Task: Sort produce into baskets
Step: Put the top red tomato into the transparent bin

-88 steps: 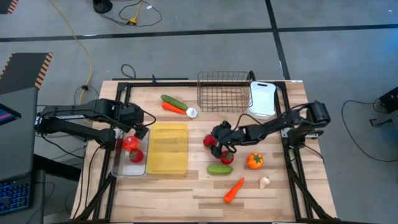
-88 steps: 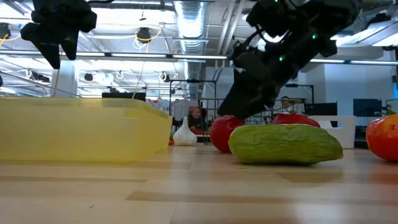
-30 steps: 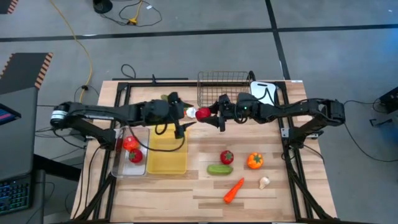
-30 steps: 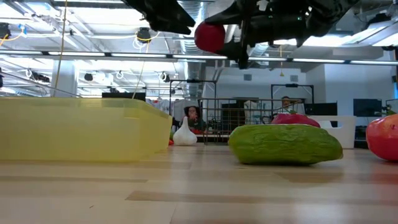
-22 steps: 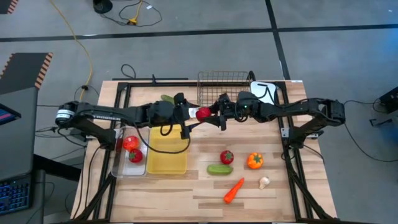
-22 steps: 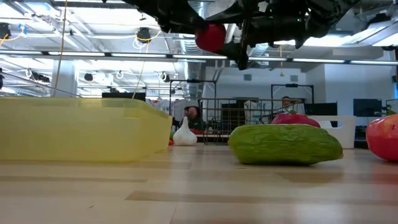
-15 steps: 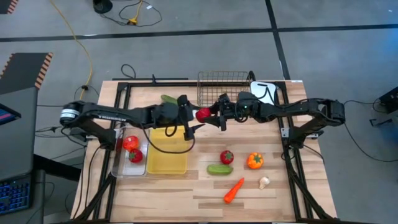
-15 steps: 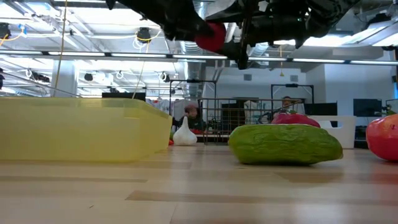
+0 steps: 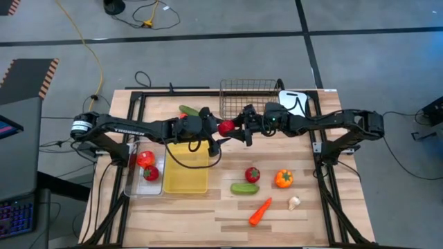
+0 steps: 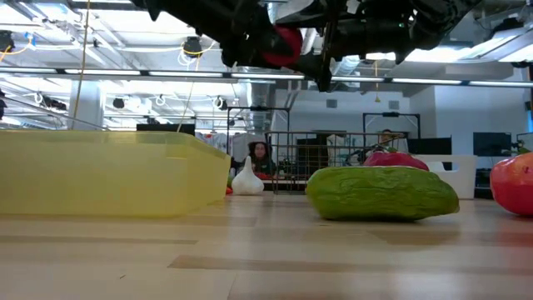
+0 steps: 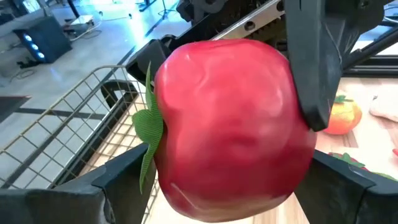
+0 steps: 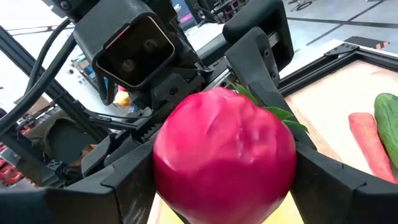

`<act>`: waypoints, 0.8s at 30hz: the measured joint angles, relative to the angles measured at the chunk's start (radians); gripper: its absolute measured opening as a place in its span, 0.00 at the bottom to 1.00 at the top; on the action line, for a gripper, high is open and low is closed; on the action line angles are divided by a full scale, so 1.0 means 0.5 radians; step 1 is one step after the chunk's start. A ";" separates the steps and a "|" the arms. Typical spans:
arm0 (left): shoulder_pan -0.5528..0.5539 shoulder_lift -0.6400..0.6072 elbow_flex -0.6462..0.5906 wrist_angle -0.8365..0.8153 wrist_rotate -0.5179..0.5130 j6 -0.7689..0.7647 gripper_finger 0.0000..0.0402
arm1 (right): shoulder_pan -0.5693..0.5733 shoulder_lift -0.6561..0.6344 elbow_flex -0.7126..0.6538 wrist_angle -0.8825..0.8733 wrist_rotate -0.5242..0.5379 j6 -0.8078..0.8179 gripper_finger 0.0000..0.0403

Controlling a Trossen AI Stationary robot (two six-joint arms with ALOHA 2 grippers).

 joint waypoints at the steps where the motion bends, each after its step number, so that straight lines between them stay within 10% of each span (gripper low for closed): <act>1: 0.000 0.000 0.000 0.001 -0.001 0.002 0.80 | 0.000 0.000 0.000 0.000 0.001 0.000 0.82; 24: -0.003 -0.003 -0.001 0.100 -0.031 0.026 0.66 | 0.002 -0.001 0.000 -0.028 0.061 0.004 0.89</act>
